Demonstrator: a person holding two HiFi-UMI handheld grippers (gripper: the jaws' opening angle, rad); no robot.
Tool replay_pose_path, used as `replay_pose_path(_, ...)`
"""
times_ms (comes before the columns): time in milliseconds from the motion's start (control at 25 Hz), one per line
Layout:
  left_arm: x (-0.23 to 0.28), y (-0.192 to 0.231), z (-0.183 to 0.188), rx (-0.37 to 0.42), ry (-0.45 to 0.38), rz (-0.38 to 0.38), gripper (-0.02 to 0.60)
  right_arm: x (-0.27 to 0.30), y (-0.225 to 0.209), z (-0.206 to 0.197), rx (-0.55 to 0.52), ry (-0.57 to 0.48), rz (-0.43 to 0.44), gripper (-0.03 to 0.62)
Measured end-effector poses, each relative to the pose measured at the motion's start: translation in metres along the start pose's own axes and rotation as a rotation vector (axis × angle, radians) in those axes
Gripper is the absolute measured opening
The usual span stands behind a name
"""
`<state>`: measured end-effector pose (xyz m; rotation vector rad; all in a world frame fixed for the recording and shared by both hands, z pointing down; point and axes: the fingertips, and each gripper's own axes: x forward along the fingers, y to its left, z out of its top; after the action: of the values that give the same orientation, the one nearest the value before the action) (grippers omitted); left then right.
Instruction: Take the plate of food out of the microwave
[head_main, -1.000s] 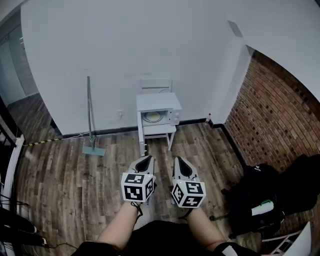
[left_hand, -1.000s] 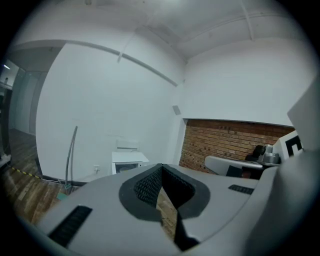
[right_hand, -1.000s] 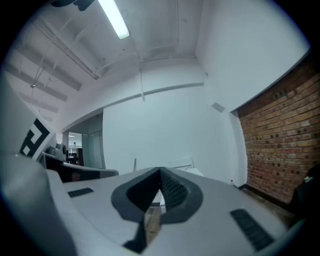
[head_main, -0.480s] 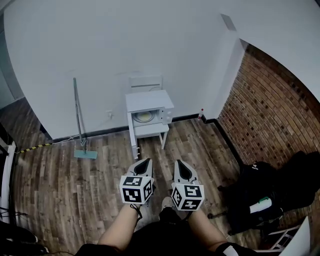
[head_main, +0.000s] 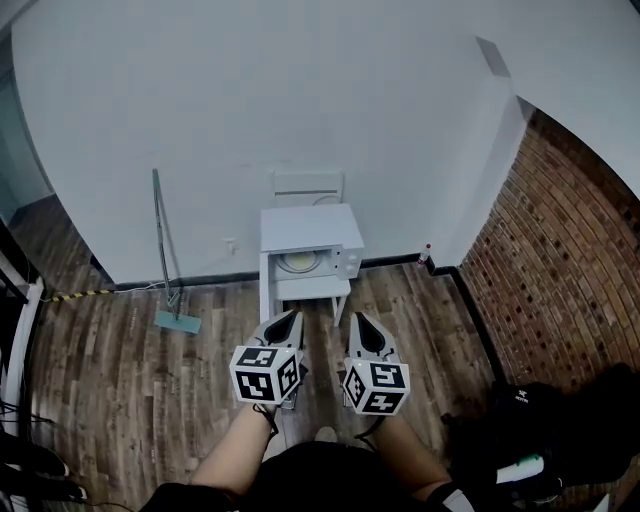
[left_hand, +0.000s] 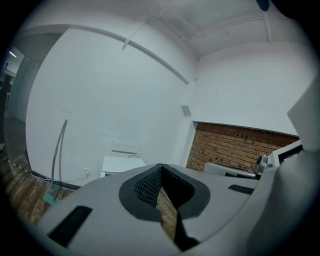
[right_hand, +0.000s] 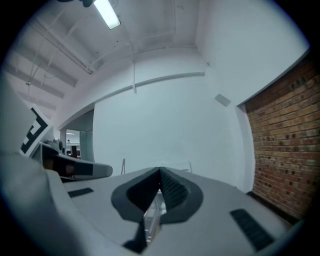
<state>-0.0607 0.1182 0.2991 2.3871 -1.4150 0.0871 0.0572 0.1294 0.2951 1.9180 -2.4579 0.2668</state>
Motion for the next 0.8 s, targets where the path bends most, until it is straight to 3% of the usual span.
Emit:
replay_pose_path(360,0.1,0.006,0.009,-0.011,0.051,0.044,-0.002,0.075,-0.053,0.003,0.006,0.027,0.043,0.006)
replay_pose_path(800,0.195,0.014,0.004,-0.09,0.099,0.005,-0.002,0.138,-0.102,-0.011,-0.02,0.085,0.046,0.006)
